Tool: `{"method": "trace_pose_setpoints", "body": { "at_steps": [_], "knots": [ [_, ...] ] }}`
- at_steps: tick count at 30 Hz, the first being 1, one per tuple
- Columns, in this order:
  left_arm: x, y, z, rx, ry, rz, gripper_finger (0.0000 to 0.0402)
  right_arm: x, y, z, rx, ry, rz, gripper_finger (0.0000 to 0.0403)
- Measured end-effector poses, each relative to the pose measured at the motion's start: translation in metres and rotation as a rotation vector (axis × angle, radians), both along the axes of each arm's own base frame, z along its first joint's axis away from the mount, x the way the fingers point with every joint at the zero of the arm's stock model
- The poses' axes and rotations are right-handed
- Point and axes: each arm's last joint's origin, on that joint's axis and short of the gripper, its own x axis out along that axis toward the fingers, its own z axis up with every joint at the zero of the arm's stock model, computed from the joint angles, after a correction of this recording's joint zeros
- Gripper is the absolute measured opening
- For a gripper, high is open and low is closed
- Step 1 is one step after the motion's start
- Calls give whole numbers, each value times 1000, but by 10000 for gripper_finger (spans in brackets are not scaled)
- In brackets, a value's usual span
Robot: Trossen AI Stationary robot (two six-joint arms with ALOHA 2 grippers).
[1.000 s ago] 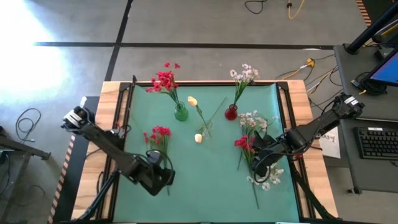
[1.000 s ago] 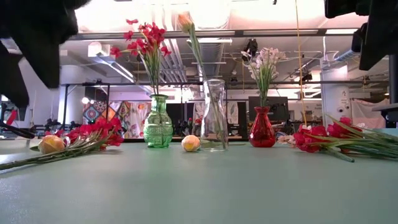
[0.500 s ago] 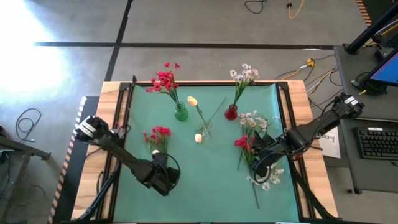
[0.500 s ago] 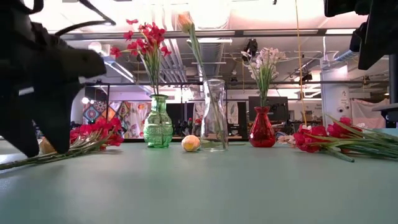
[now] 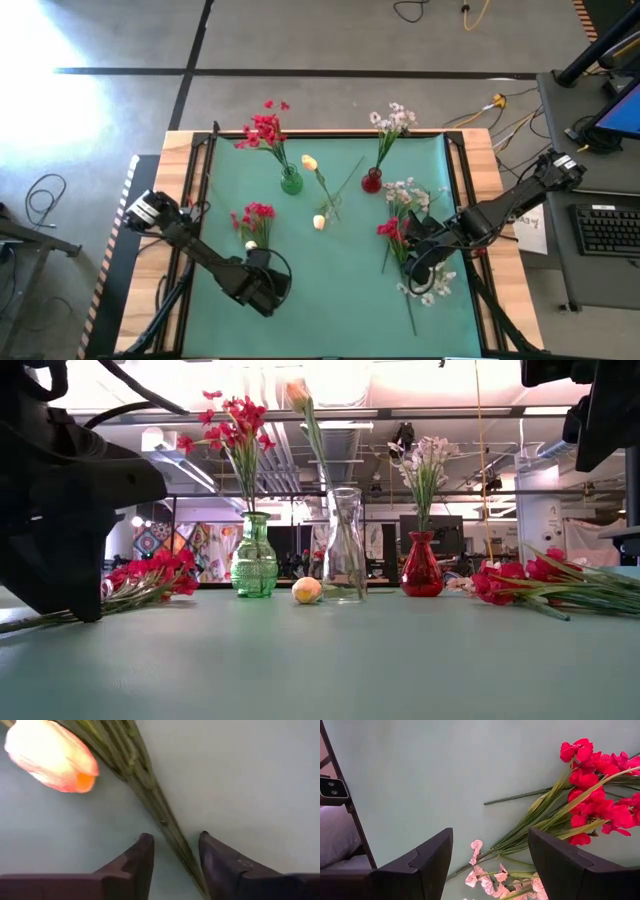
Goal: Sort flowers into vase by color
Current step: Put the left red flower into the green vase
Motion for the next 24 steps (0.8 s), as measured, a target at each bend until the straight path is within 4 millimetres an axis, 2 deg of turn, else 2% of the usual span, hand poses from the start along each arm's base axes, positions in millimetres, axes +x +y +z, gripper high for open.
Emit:
{"method": "trace_pose_setpoints", "body": {
  "at_steps": [9,16,24],
  "knots": [
    [4,-3,6,-3,8,-38,47,0,0,0,0,0,0,249],
    [5,-4,8,-1,6,-51,7,0,0,0,-7,-4,-4,249],
    [5,-4,9,6,13,-76,1,0,-1,0,-22,-11,-8,249]
  ]
}}
